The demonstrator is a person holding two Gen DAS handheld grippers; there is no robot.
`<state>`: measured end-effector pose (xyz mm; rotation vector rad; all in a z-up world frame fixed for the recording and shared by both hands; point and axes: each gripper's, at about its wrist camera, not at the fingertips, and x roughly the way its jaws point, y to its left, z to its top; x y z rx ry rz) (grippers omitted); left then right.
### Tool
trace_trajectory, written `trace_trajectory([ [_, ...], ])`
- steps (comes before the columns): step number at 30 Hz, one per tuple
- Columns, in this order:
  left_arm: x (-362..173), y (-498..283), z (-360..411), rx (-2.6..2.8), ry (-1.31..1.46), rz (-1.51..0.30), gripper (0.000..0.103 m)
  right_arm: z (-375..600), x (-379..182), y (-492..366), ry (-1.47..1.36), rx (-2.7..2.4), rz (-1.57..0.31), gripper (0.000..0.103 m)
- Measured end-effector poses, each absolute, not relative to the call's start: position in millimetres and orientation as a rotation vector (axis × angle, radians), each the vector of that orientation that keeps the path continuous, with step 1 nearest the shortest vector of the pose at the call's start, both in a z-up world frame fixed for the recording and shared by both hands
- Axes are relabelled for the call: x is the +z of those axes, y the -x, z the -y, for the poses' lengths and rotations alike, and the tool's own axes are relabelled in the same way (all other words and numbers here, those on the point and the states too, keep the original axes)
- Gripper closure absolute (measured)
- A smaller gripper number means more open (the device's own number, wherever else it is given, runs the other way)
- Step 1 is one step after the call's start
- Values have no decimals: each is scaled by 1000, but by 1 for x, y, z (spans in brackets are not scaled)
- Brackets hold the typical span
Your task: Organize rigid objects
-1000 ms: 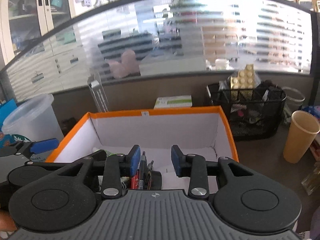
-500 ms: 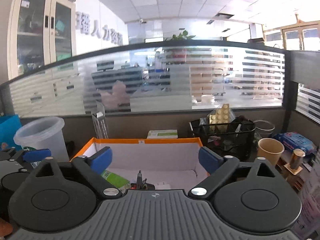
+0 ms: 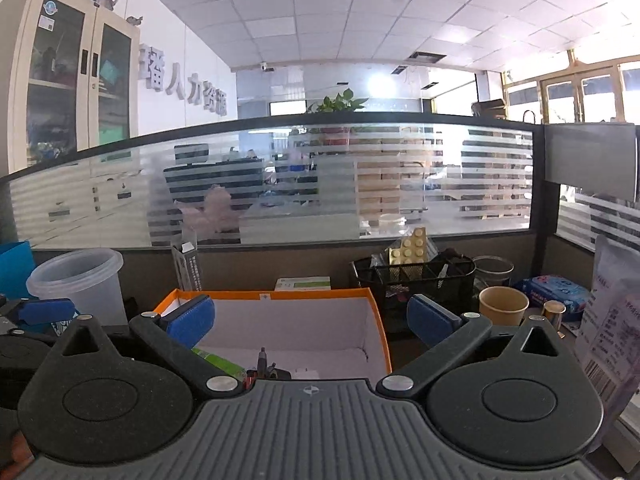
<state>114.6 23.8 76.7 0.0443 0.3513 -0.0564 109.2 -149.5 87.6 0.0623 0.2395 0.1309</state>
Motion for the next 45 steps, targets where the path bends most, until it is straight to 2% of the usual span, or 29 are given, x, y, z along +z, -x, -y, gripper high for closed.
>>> trace_trajectory([
  [45, 75, -109, -27, -61, -33, -376, 0, 140, 88, -99, -38, 125, -219, 0],
])
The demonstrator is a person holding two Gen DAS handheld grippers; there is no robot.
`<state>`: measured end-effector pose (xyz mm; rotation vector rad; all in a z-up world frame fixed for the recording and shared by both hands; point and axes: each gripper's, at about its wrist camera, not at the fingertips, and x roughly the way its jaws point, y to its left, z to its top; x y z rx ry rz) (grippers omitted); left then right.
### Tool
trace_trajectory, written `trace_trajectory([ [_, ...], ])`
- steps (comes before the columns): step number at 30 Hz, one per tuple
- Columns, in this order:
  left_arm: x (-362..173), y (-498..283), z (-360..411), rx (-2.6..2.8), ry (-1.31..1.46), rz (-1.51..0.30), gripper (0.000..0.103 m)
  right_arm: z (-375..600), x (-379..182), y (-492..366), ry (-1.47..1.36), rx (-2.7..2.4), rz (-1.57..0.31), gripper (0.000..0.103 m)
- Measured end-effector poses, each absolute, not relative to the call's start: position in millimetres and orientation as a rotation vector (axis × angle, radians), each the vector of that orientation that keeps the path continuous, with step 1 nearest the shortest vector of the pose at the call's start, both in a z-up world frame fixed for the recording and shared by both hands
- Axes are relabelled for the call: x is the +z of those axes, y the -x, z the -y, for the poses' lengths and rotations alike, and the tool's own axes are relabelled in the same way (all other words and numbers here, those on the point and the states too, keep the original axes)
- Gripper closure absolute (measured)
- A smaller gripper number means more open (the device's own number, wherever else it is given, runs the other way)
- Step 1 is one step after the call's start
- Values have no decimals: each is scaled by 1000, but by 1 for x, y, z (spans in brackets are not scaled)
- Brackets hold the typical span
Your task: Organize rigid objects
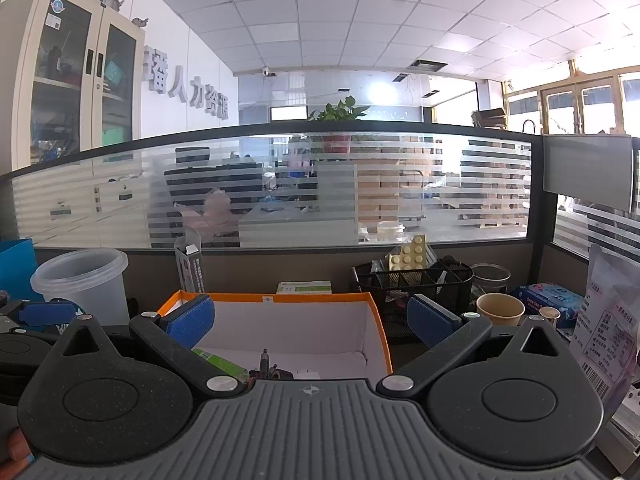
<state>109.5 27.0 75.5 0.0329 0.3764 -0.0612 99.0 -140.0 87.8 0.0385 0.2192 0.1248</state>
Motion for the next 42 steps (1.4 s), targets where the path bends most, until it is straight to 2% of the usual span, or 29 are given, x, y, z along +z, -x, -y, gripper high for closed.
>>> trace_trajectory([
  [28, 71, -110, -31, -81, -30, -389, 0, 137, 84, -97, -32, 130, -220, 0],
  [38, 58, -105, -48, -172, 135, -408, 0, 132, 82, -92, -24, 161, -223, 0],
  [42, 56, -103, -49, -157, 106, -393, 0, 130, 82, -90, -16, 167, -221, 0],
])
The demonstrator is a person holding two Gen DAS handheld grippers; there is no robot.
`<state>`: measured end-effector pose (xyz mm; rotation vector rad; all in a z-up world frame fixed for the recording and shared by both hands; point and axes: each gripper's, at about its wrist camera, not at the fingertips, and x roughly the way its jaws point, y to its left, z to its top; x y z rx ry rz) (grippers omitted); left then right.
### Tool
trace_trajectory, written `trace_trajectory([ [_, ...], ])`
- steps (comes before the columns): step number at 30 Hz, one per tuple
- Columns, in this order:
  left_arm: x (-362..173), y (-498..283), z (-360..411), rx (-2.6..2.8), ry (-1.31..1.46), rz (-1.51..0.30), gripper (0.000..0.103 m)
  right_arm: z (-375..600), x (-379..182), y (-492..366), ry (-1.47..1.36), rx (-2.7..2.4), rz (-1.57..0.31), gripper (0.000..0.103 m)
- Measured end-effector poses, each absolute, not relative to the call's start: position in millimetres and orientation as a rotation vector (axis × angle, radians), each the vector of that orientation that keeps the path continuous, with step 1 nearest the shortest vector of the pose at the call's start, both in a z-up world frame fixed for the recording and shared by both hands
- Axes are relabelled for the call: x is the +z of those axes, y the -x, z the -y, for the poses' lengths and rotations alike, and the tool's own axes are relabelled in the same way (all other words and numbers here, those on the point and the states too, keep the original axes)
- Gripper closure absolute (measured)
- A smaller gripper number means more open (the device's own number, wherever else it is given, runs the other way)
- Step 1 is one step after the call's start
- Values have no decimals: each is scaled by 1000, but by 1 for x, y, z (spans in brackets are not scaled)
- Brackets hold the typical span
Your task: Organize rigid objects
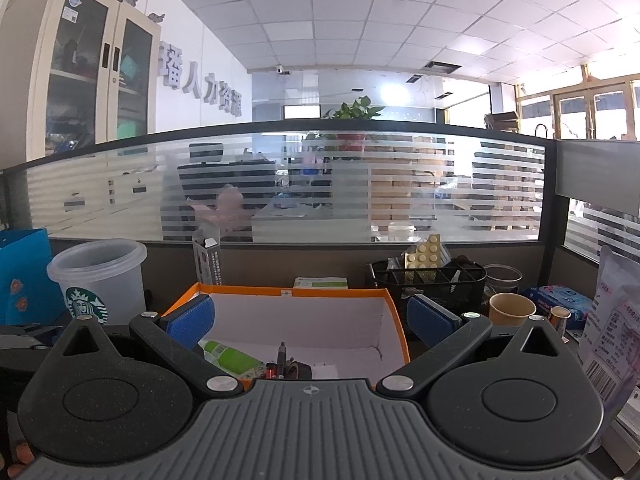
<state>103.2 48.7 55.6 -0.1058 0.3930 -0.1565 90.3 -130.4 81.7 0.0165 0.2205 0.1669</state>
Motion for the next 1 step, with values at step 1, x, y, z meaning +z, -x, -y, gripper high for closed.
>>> trace_trajectory([
  [1, 56, -103, -48, -139, 86, -387, 0, 130, 82, -90, -16, 168, -219, 0],
])
